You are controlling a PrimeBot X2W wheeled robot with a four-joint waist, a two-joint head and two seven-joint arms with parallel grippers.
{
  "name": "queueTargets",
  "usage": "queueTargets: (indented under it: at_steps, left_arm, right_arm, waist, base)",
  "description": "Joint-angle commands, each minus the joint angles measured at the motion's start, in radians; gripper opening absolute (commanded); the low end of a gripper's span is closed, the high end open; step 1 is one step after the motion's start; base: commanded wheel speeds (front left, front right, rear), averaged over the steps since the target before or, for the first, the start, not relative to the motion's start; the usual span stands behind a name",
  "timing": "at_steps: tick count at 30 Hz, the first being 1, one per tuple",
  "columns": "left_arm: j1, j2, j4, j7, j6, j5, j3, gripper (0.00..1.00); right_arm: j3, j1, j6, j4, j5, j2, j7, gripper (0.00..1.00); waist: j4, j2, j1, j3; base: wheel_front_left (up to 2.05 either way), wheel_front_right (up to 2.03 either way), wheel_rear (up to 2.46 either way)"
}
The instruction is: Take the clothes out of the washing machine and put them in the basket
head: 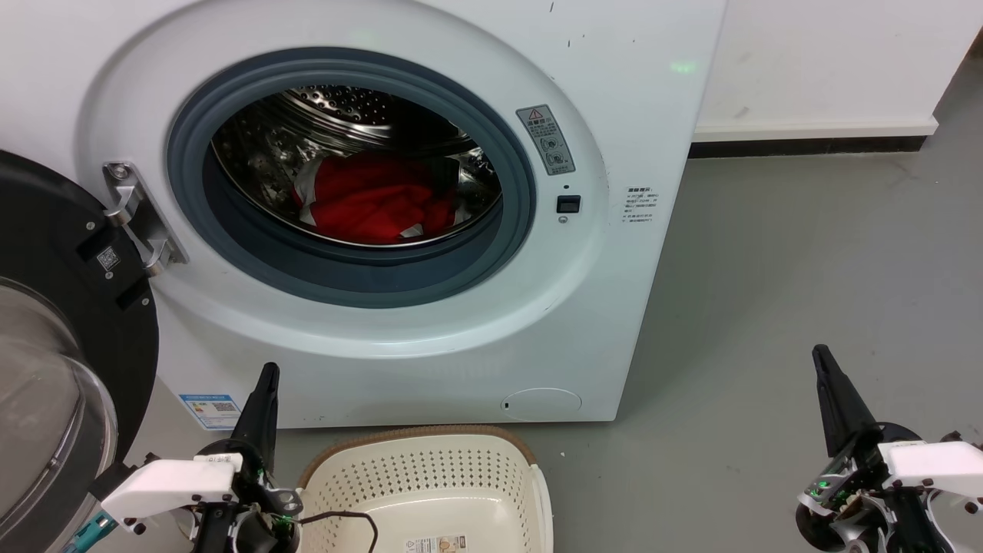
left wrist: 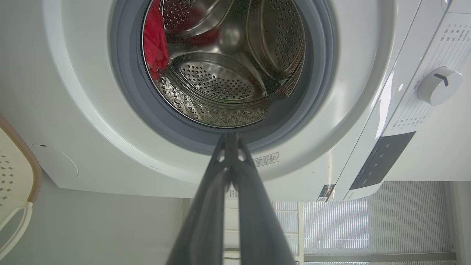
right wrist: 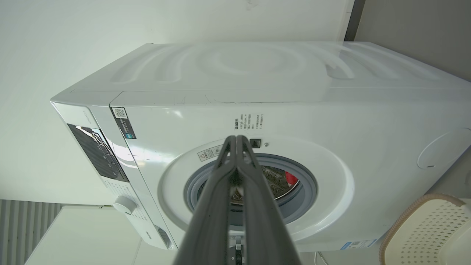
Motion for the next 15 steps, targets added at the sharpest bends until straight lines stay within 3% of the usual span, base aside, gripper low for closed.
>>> queueTargets:
  at_steps: [1,15]
  left_arm:
    - [-0.005,-0.002,-0.002,0.004,-0.005,0.001,0.003,0.00]
    - [-0.005,-0.002,-0.002,0.004,-0.005,0.001,0.003,0.00]
  right_arm:
    - [0.001,-0.014,0.000,0.001,-0.005,0.004,0.001,0.00]
    - [0.001,-0.014,0.000,0.001,-0.005,0.004,0.001,0.00]
  waist:
    - [0.000,-0.0001,0.0000,0.000]
    - [0.000,-0.0001,0.0000,0.000]
  base:
    - [0.00,0.00,0.00]
    - [0.00,0.00,0.00]
